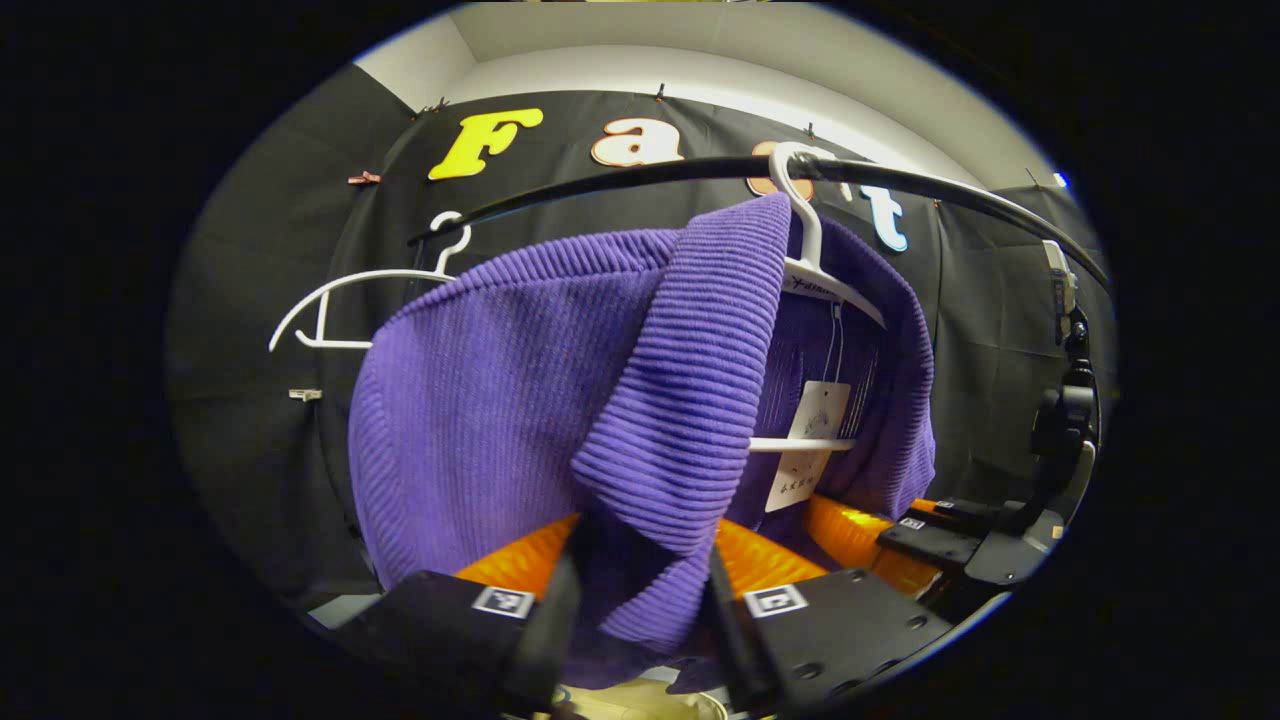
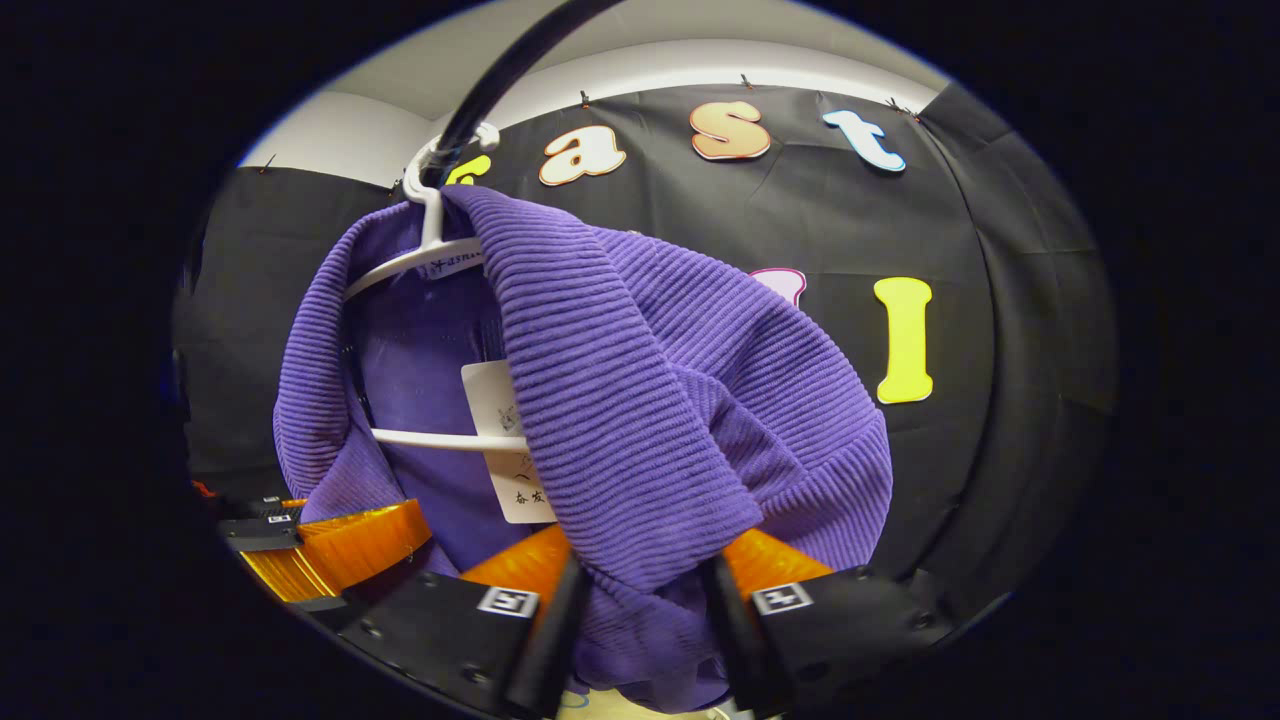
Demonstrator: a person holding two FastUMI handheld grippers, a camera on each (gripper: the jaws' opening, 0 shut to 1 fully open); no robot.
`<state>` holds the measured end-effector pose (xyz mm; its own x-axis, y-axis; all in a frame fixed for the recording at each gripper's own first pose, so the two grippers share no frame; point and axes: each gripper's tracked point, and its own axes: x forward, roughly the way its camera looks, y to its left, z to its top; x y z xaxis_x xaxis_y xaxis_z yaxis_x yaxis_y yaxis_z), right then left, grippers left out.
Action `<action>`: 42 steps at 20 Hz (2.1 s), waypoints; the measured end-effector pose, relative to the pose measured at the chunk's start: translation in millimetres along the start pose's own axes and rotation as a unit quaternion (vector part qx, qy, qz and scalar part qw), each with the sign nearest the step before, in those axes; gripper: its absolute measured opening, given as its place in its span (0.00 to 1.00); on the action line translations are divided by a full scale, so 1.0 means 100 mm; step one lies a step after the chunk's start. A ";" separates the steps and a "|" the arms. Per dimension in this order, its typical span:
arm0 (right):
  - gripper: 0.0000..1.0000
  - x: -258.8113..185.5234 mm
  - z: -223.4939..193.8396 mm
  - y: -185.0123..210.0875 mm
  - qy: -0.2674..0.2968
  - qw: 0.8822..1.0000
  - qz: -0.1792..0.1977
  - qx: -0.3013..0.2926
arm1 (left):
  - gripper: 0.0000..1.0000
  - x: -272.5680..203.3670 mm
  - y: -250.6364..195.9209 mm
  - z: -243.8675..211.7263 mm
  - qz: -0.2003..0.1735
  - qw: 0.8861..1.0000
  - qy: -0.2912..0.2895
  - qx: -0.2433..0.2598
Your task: Grasp the clothes on the hanger with both hands and then place them into the laundry hamper below.
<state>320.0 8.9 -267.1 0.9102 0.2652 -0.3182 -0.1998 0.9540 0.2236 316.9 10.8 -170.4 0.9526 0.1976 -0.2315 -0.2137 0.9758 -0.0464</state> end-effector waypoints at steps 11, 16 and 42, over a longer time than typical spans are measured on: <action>0.18 0.17 0.08 -0.04 0.004 0.993 0.114 0.010 | 0.13 0.05 0.24 0.08 0.009 1.000 0.003 0.002; 0.18 0.02 0.19 -0.03 0.016 0.978 0.199 0.066 | 0.12 -0.08 0.44 0.26 0.019 1.000 -0.002 -0.012; 0.17 -0.18 1.61 0.23 -0.066 0.819 0.400 0.405 | 0.12 -0.28 1.80 1.22 0.090 0.992 -0.082 -0.014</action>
<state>357.3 4.0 -108.2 0.6475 0.6916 0.3201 -0.4940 0.0611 0.8673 278.4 192.8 -53.8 0.9200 0.3841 -0.0781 -0.3882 0.9204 -0.0459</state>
